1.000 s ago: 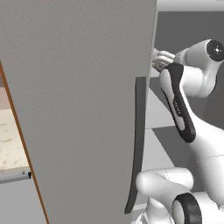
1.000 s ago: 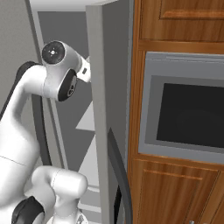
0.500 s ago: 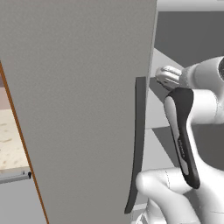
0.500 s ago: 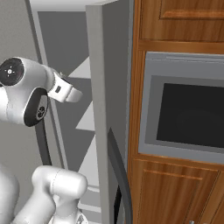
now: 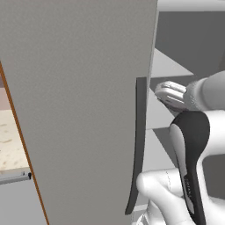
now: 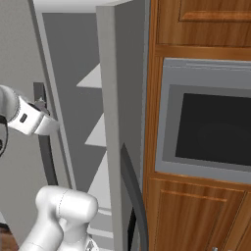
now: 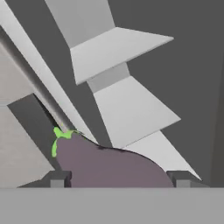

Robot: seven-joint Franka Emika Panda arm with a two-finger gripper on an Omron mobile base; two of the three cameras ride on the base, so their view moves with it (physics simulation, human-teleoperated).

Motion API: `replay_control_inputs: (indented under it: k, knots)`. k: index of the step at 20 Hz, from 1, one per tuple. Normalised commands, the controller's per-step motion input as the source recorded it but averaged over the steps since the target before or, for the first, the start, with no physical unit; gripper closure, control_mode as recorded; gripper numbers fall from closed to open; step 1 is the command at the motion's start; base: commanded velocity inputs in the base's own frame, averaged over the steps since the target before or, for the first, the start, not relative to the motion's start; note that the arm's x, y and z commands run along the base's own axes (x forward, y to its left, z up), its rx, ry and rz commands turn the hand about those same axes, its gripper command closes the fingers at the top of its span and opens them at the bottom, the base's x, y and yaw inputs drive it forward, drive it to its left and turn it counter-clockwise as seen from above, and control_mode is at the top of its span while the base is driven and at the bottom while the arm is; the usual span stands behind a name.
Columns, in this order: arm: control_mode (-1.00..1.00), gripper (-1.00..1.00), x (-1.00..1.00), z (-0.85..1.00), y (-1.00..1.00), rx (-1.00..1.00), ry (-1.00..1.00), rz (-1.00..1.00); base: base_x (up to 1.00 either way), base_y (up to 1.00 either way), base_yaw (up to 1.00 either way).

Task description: Take the eggplant and bell pepper out of the freezer and place them in the tupperware container on the counter. Then put the tupperware containing the vegetables back in the freezer.

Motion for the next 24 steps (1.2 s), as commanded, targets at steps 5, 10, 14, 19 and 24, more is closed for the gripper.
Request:
replay_control_inputs:
  k: [5,10,14,19,24]
  knots:
    - [-1.0,1.0,-0.32,0.14,0.2,0.0,0.18,0.0,0.0,0.0,0.0]
    - [-1.0,1.0,-0.03,0.03,0.19,0.0,0.19,0.02,0.0,0.0,0.0]
    - [-1.0,1.0,0.0,0.0,0.2,0.0,0.21,0.04,0.0,0.0,0.0]
    - [-1.0,1.0,-0.08,-0.03,0.06,0.0,0.09,0.05,0.0,0.0,0.0]
    - [1.0,1.0,-0.09,-0.03,0.04,0.0,0.0,0.01,-0.67,0.41,0.06]
